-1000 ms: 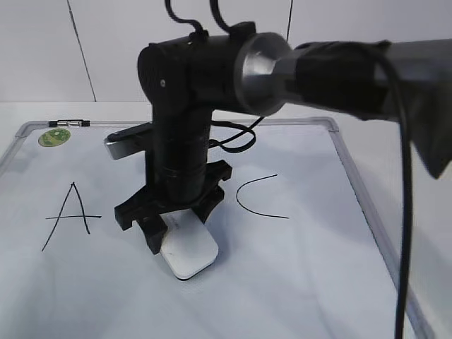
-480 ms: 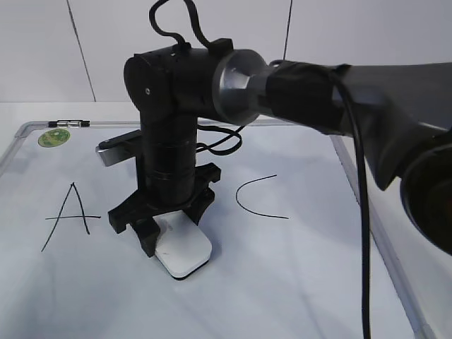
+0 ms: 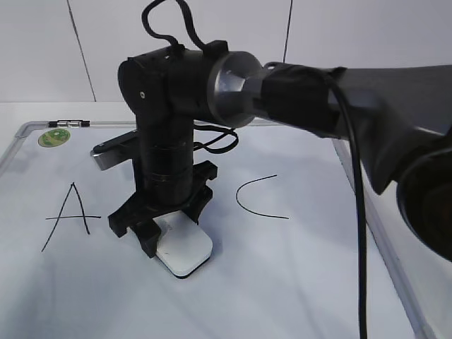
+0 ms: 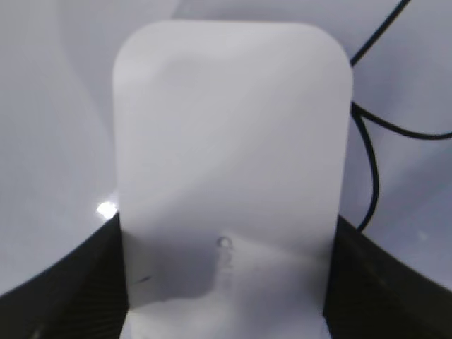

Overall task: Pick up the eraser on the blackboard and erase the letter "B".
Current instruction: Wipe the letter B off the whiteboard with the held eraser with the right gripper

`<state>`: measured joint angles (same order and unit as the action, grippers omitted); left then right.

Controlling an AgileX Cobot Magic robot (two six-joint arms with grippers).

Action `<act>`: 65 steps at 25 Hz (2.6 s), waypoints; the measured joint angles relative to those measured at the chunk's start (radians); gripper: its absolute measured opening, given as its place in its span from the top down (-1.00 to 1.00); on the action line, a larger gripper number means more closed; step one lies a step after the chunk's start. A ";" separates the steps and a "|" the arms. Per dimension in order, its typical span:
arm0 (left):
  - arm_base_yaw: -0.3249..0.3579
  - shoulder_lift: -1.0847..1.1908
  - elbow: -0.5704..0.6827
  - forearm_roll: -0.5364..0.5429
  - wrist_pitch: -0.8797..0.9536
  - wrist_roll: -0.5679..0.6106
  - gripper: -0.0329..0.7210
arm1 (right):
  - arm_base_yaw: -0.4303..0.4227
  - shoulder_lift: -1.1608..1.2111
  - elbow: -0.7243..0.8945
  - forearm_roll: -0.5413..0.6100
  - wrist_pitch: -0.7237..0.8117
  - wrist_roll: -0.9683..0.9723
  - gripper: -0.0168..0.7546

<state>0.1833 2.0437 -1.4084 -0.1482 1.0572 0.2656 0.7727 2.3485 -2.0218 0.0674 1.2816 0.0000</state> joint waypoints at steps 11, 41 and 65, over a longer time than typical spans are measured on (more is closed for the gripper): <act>0.000 0.001 -0.002 0.000 0.003 0.000 0.88 | 0.009 0.005 -0.006 -0.049 -0.005 0.010 -0.43; 0.000 0.004 -0.004 -0.018 0.018 -0.001 0.88 | -0.183 0.168 -0.294 -0.067 -0.068 0.056 -0.43; 0.000 0.007 -0.004 -0.013 0.056 -0.006 0.88 | -0.142 0.196 -0.360 -0.118 -0.060 0.065 -0.43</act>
<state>0.1833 2.0502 -1.4127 -0.1615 1.1133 0.2595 0.6311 2.5441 -2.3817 -0.0502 1.2220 0.0651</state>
